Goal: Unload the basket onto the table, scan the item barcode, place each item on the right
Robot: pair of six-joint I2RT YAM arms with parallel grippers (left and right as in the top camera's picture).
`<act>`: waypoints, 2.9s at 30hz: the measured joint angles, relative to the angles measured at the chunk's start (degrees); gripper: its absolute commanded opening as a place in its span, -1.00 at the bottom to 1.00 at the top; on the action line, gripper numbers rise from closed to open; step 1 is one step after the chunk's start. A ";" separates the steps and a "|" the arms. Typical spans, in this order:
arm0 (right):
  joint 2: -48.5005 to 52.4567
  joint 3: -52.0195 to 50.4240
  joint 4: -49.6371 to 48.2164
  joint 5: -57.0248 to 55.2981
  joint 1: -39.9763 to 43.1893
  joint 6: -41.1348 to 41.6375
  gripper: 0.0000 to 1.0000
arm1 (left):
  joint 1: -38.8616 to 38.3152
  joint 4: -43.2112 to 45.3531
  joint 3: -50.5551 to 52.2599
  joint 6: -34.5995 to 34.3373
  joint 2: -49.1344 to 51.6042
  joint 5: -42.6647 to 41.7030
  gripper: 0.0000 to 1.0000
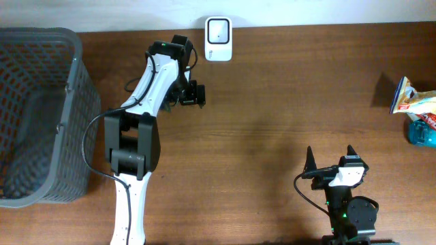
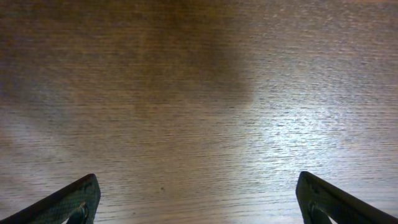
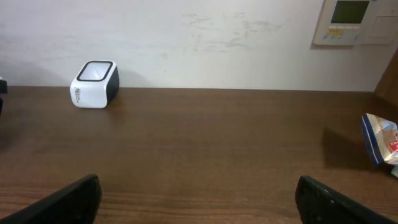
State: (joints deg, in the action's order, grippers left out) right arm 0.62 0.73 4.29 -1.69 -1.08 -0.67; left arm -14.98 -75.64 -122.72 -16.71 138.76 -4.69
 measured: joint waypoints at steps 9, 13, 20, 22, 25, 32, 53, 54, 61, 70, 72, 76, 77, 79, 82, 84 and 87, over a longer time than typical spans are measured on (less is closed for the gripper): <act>0.00 0.00 0.00 0.00 0.00 -0.02 0.97 | -0.66 9.66 9.64 0.00 -13.38 1.38 0.97; -0.02 0.00 -0.02 -0.02 -0.04 0.00 0.97 | -0.87 24.22 31.52 0.26 -32.06 3.50 0.97; -0.04 0.00 -0.02 0.02 -0.04 0.00 0.97 | -0.85 42.23 62.62 2.16 -56.02 5.77 0.97; -0.04 0.00 0.00 0.00 -0.04 -0.04 0.97 | -0.85 47.84 73.05 2.23 -65.57 5.88 0.97; -0.04 0.00 -0.02 0.02 -0.04 0.02 0.97 | 0.00 57.75 84.96 2.27 -77.22 6.34 0.98; -0.04 0.00 0.00 0.02 -0.09 -0.02 0.97 | 7.96 58.07 107.32 2.40 -114.31 7.96 0.97; -0.04 0.00 0.00 0.00 -0.09 -0.02 0.97 | 10.99 71.73 121.81 4.74 -138.07 11.21 0.97; -0.04 0.00 0.00 0.00 -0.09 0.00 0.97 | 11.10 71.60 121.81 5.38 -138.07 11.34 0.97; -0.04 0.00 0.00 0.00 -0.09 -0.02 0.97 | 11.26 71.17 121.81 18.93 -138.07 10.91 0.98; -0.04 0.00 0.00 0.00 -0.09 -0.02 0.97 | 14.05 70.95 121.81 15.89 -138.07 9.20 0.97; -0.04 0.00 0.00 0.00 -0.09 -0.02 0.97 | 14.32 70.95 121.81 14.25 -138.07 9.18 0.97; -0.04 0.00 0.00 0.00 -0.09 0.00 0.97 | 14.32 70.95 121.81 12.96 -138.07 9.18 0.97; -0.04 0.00 0.00 0.00 -0.09 -0.02 0.97 | 14.32 70.95 121.81 12.76 -138.07 9.18 0.97; -0.04 0.00 0.00 0.00 -0.09 -0.02 0.97 | 14.32 70.95 121.81 12.57 -138.07 9.18 0.97; -0.04 0.00 0.00 0.00 -0.09 -0.02 0.97 | 14.32 70.93 121.81 12.81 -138.07 8.57 0.98; -0.04 0.00 0.00 0.00 -0.09 -0.04 0.97 | 14.32 70.90 121.81 12.87 -138.07 8.28 0.98; -0.04 0.00 0.00 0.00 -0.09 -0.04 0.97 | 14.32 70.90 121.81 13.22 -138.07 8.09 0.97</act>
State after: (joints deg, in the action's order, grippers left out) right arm 0.58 0.73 4.29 -1.69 -1.17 -0.71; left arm -0.67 -4.73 -0.91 -3.49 0.69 3.40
